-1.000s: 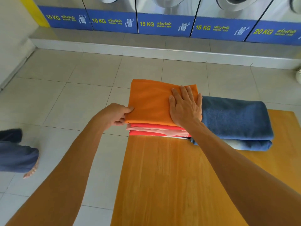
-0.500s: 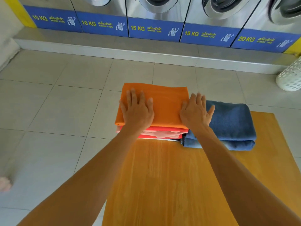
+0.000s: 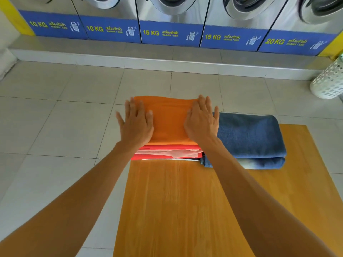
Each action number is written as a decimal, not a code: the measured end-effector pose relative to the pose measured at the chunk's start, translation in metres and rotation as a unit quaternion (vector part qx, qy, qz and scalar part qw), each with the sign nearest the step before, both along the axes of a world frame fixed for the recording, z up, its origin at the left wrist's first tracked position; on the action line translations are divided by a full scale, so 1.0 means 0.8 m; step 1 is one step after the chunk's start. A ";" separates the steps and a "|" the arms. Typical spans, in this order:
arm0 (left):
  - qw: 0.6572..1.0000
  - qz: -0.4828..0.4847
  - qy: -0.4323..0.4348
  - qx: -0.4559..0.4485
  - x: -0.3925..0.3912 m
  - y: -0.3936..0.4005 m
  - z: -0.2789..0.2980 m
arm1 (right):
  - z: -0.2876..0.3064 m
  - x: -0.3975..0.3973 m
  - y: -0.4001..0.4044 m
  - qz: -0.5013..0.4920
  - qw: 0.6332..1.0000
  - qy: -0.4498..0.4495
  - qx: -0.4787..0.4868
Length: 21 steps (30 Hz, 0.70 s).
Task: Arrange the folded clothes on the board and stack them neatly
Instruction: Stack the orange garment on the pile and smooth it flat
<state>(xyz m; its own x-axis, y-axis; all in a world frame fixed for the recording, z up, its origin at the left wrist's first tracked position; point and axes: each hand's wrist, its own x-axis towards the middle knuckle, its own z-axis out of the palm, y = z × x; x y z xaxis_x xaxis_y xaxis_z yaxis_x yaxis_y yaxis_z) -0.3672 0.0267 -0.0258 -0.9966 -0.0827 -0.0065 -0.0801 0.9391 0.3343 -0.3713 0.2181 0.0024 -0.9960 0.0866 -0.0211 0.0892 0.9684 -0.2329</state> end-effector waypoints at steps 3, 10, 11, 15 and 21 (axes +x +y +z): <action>0.995 -0.094 0.036 -0.018 0.000 0.031 -0.004 | -0.019 0.000 -0.024 0.067 0.998 0.004 0.009; 0.995 -0.087 0.024 -0.033 0.005 0.021 -0.031 | -0.048 0.004 -0.013 0.062 0.998 0.011 -0.013; 0.996 -0.085 0.026 -0.031 0.005 0.021 -0.032 | -0.048 0.002 -0.015 0.059 0.998 0.012 -0.021; 0.997 -0.081 0.001 -0.016 0.003 0.021 -0.030 | -0.042 0.001 -0.016 0.053 0.998 -0.008 -0.029; 0.997 -0.073 0.002 -0.013 0.006 0.023 -0.033 | -0.046 0.001 -0.015 0.050 0.998 0.006 -0.030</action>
<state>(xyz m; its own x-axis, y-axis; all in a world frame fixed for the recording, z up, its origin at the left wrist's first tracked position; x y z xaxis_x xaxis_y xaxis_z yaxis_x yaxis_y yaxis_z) -0.3624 0.0449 -0.0518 -0.9980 0.0639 -0.0019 0.0602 0.9489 0.3097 -0.3706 0.2059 -0.0348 -0.9998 -0.0150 -0.0110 -0.0112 0.9568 -0.2905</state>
